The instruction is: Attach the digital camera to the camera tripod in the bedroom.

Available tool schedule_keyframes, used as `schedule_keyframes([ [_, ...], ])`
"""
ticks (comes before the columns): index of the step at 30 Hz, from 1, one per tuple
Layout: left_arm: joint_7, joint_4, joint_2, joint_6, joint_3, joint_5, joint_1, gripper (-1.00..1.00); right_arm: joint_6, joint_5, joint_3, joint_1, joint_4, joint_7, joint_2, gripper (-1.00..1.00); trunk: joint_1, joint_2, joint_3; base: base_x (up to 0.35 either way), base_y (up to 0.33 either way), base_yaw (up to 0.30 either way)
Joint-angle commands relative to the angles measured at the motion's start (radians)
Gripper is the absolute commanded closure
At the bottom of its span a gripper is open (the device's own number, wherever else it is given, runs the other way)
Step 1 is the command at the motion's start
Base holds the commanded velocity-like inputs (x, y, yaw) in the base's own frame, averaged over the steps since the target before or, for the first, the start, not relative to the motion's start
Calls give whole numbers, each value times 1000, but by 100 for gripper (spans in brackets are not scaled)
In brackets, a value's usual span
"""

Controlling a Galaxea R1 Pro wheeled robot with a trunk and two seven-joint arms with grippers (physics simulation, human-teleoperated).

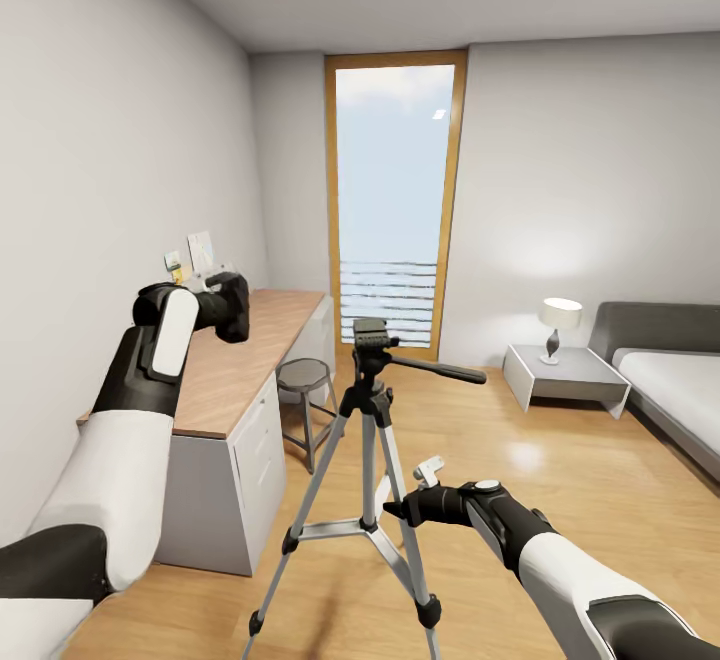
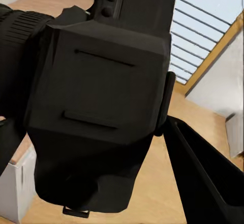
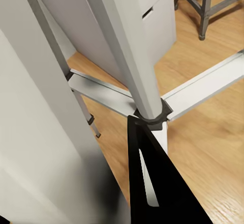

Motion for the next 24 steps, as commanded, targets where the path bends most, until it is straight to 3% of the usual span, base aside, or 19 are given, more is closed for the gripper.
schedule_keyframes([
  [1, 10, 2, -7, 4, 0, 2, -9, 100, 5, 22, -1, 0, 10, 4, 0, 100, 1, -1, -2, 0, 0, 0],
  [5, 11, 5, -39, 0, 1, -2, -28, 100, 4, 22, -1, 0, 10, 3, 0, 100, 1, -1, -2, 0, 0, 0],
  [8, 9, -5, -48, -1, 2, -3, -32, 100, 4, 22, -1, 0, 10, 3, 0, 100, 1, -1, -2, 0, 0, 0],
  [15, 8, -96, -59, -3, -6, -7, -36, 100, 3, 22, -1, 0, 10, 3, 1, 100, 1, -1, -2, 0, 0, 0],
  [24, 9, -119, -62, -28, -9, -5, -37, 100, 3, 22, -1, 0, 11, 3, 4, 100, 1, -1, -2, 0, 0, 0],
])
